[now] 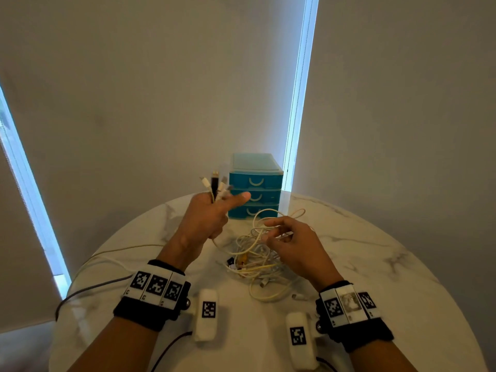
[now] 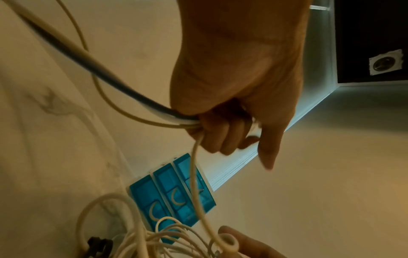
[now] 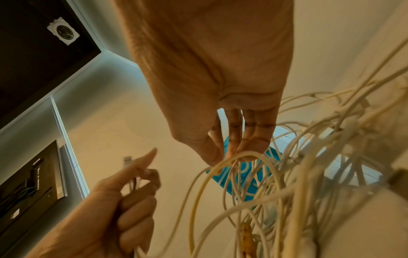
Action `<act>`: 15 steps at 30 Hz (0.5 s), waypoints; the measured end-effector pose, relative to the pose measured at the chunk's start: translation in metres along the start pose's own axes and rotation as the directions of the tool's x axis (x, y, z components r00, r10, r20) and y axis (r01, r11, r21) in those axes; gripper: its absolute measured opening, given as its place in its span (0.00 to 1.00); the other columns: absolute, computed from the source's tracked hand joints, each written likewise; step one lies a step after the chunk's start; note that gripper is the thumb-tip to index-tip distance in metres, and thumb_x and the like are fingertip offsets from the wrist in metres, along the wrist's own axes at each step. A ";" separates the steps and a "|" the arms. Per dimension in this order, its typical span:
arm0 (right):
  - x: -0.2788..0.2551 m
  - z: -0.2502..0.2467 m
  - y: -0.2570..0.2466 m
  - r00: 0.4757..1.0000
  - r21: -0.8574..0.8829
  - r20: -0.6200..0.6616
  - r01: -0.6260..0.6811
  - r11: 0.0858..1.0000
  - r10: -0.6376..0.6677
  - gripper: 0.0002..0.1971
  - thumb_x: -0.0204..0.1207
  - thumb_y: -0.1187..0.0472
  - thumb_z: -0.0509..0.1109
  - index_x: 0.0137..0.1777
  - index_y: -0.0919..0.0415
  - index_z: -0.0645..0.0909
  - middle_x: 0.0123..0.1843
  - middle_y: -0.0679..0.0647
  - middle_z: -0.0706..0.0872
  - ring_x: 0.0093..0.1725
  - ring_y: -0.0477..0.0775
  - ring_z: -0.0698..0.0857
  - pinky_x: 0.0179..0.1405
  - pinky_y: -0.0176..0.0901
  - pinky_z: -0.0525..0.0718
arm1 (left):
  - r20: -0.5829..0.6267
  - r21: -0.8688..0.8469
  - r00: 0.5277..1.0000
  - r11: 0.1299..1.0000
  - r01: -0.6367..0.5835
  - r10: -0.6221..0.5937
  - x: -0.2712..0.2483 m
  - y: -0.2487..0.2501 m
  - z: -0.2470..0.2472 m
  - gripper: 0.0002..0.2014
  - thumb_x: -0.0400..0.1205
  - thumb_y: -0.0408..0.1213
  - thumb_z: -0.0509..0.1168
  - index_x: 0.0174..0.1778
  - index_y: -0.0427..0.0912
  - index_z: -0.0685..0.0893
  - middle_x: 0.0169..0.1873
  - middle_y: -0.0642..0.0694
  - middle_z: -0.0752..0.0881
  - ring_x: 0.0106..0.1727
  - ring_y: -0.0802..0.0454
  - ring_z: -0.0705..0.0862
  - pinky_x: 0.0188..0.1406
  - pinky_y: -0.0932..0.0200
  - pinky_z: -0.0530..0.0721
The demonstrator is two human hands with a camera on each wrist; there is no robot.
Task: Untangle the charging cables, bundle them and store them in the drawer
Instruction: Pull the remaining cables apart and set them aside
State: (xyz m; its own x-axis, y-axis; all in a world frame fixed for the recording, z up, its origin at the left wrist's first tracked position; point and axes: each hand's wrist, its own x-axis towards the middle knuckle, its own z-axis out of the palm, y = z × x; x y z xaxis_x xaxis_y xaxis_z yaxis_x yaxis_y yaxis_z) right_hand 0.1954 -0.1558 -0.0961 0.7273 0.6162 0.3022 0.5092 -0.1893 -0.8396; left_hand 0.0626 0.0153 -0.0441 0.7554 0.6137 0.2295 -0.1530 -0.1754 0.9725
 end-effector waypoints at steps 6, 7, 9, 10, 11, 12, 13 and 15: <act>0.001 -0.002 0.001 0.999 -0.013 -0.047 -0.012 1.000 0.011 0.13 0.82 0.60 0.80 0.64 0.46 0.90 0.53 0.43 0.91 0.50 0.48 0.91 0.57 0.55 0.94 | 0.162 0.543 0.947 0.826 0.148 -0.277 0.003 -0.021 0.011 0.22 0.73 0.60 0.84 0.37 0.45 0.86 0.20 0.53 0.78 0.21 0.58 0.73 0.22 0.63 0.73; 0.001 -0.002 0.001 0.998 -0.013 -0.055 -0.007 1.000 0.006 0.13 0.83 0.61 0.79 0.64 0.46 0.90 0.54 0.42 0.91 0.50 0.47 0.91 0.58 0.55 0.94 | 0.172 0.572 0.946 0.809 0.132 -0.276 0.005 -0.023 0.012 0.22 0.73 0.60 0.84 0.34 0.46 0.85 0.21 0.53 0.79 0.24 0.57 0.76 0.25 0.63 0.74; 0.001 -0.003 0.001 0.998 -0.028 -0.065 0.004 1.000 -0.006 0.14 0.84 0.63 0.78 0.65 0.46 0.91 0.58 0.41 0.90 0.51 0.48 0.90 0.59 0.55 0.94 | 0.190 0.603 0.946 0.791 0.100 -0.264 0.006 -0.021 0.014 0.19 0.74 0.56 0.85 0.32 0.48 0.86 0.19 0.55 0.82 0.24 0.60 0.80 0.28 0.65 0.75; 0.001 -0.004 0.002 0.998 -0.035 -0.066 0.015 0.999 -0.017 0.15 0.85 0.64 0.77 0.65 0.45 0.91 0.61 0.41 0.89 0.51 0.48 0.90 0.60 0.54 0.94 | 0.201 0.607 0.946 0.790 0.083 -0.254 0.005 -0.019 0.014 0.17 0.75 0.53 0.84 0.32 0.49 0.86 0.17 0.57 0.83 0.22 0.64 0.80 0.27 0.68 0.75; 0.001 -0.004 0.002 0.997 -0.039 -0.065 0.028 0.999 -0.030 0.16 0.85 0.66 0.76 0.65 0.45 0.92 0.63 0.41 0.88 0.52 0.48 0.89 0.60 0.54 0.93 | 0.216 0.610 0.946 0.790 0.062 -0.241 0.005 -0.018 0.014 0.16 0.76 0.50 0.84 0.32 0.49 0.86 0.17 0.59 0.84 0.20 0.66 0.80 0.25 0.70 0.74; 0.001 -0.004 0.002 0.997 -0.037 -0.060 0.040 0.999 -0.042 0.17 0.85 0.67 0.75 0.66 0.44 0.92 0.65 0.42 0.88 0.51 0.48 0.89 0.60 0.53 0.93 | 0.229 0.605 0.948 0.795 0.039 -0.221 0.003 -0.016 0.014 0.14 0.77 0.46 0.84 0.32 0.50 0.87 0.17 0.61 0.84 0.20 0.68 0.80 0.24 0.71 0.73; 0.001 -0.004 0.002 0.997 -0.030 -0.054 0.046 0.998 -0.047 0.18 0.85 0.67 0.74 0.66 0.44 0.92 0.65 0.43 0.88 0.51 0.47 0.89 0.59 0.52 0.94 | 0.236 0.595 0.953 0.804 0.012 -0.189 0.004 -0.016 0.013 0.13 0.78 0.44 0.83 0.32 0.50 0.88 0.19 0.61 0.86 0.22 0.68 0.82 0.26 0.72 0.74; 0.001 -0.004 0.001 0.998 -0.018 -0.045 0.038 0.999 -0.039 0.17 0.85 0.65 0.75 0.66 0.44 0.91 0.62 0.45 0.92 0.48 0.45 0.90 0.57 0.53 0.94 | 0.206 0.555 0.973 0.832 -0.025 -0.108 0.005 -0.016 0.011 0.08 0.78 0.47 0.83 0.38 0.49 0.93 0.29 0.56 0.92 0.31 0.63 0.87 0.35 0.67 0.80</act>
State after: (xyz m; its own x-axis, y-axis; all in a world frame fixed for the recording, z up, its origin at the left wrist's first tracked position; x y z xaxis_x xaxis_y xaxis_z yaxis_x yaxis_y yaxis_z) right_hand 0.1991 -0.1583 -0.0950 0.7269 0.5881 0.3546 0.5446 -0.1792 -0.8193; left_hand 0.0757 0.0125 -0.0595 0.8822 0.4577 0.1104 0.2073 -0.5882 0.7817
